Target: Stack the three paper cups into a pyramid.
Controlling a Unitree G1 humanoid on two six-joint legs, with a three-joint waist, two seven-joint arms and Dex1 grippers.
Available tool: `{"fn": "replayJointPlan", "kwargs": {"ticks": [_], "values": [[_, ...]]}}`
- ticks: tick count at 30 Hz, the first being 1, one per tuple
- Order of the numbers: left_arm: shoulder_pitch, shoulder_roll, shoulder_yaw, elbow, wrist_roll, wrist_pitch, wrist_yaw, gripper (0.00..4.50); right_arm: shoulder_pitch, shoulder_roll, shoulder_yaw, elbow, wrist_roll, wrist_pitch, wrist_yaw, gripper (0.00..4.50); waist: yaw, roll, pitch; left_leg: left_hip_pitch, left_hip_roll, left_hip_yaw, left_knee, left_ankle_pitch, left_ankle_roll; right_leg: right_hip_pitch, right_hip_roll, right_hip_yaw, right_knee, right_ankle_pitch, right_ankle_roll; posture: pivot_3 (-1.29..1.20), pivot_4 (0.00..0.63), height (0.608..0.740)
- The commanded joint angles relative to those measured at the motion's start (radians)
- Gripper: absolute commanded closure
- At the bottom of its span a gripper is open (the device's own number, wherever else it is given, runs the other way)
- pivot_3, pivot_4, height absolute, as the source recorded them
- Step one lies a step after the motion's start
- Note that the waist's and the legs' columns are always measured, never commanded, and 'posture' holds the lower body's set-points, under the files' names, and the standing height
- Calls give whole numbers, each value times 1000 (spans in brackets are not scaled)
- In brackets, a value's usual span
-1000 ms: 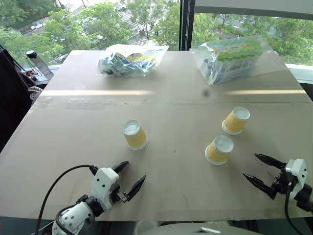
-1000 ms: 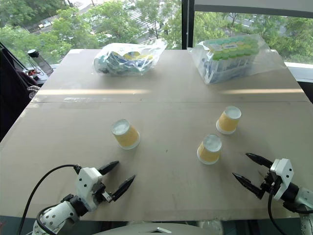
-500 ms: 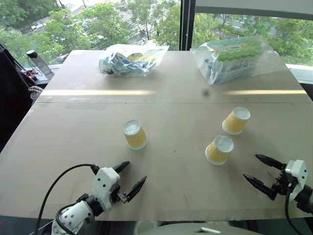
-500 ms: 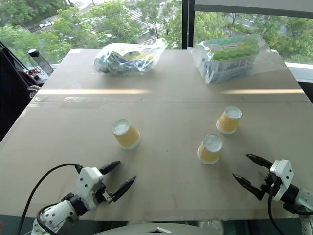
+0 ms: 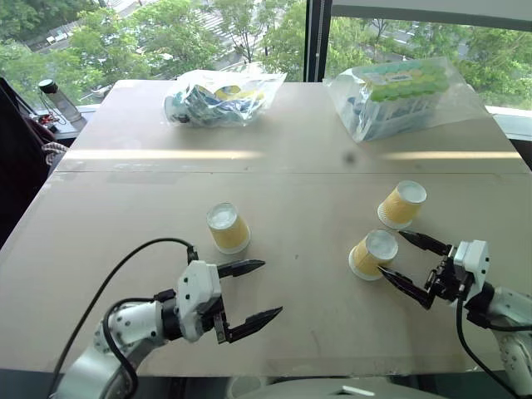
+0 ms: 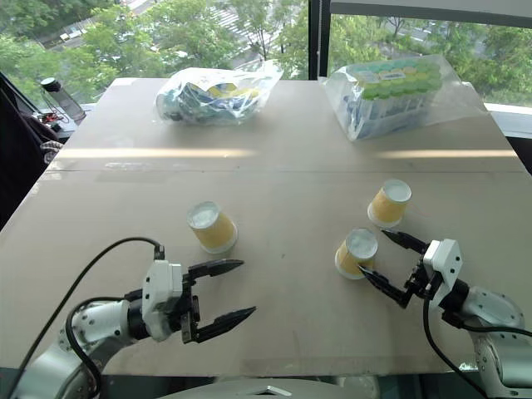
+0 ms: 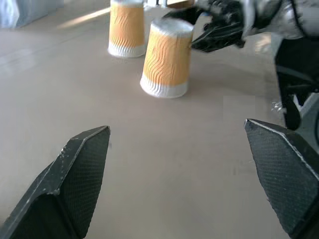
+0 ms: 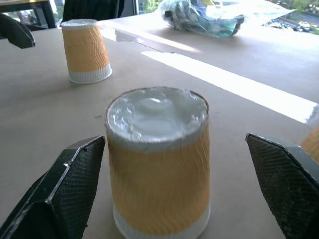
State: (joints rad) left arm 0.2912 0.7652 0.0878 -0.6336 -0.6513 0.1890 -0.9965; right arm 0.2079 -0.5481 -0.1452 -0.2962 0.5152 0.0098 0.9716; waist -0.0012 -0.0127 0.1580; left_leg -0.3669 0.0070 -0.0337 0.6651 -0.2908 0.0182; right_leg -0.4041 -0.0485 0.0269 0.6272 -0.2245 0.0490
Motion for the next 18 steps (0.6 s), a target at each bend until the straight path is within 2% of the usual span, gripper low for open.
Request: {"fn": "replayJointPlan", "kwargs": {"ticks": [1,8,9,10,11,13,18], "values": [[-32,31,36,-34,-72,33,-47,73,-21,0,14,-38,15,21,-7,0,-2,0,0,0,0,0,0,0,0,0,0,0,0,0,0,0,150,740],[-64,20,54,-18,-52,26,-50,73,-62,9,42,-29,17,39,-1,0,-7,-1,2,0,-1,0,0,0,0,0,0,0,0,0,0,0,150,740],[-64,16,54,-17,-46,23,-46,0,-64,11,45,-27,19,40,0,522,-7,-1,2,0,-1,0,0,0,0,0,0,0,0,0,0,0,150,740],[-62,11,53,-18,-41,20,-41,0,-64,11,48,-26,20,41,2,709,-7,-1,2,0,-1,0,0,0,0,0,0,0,0,0,0,0,150,740],[-62,7,52,-19,-38,19,-39,0,-66,12,50,-23,19,40,2,1323,-7,-1,2,0,-1,0,0,0,0,0,0,0,0,0,0,0,150,740],[-58,0,54,-20,-33,18,-37,0,-70,16,54,-19,19,42,4,2153,-7,-1,2,0,-1,0,1,0,0,0,0,1,0,0,0,0,150,740],[-32,-22,71,-29,-21,14,-10,0,-87,22,65,-7,10,42,8,2242,-8,-1,2,0,-1,0,1,0,0,0,0,1,0,0,0,0,150,740]]}}
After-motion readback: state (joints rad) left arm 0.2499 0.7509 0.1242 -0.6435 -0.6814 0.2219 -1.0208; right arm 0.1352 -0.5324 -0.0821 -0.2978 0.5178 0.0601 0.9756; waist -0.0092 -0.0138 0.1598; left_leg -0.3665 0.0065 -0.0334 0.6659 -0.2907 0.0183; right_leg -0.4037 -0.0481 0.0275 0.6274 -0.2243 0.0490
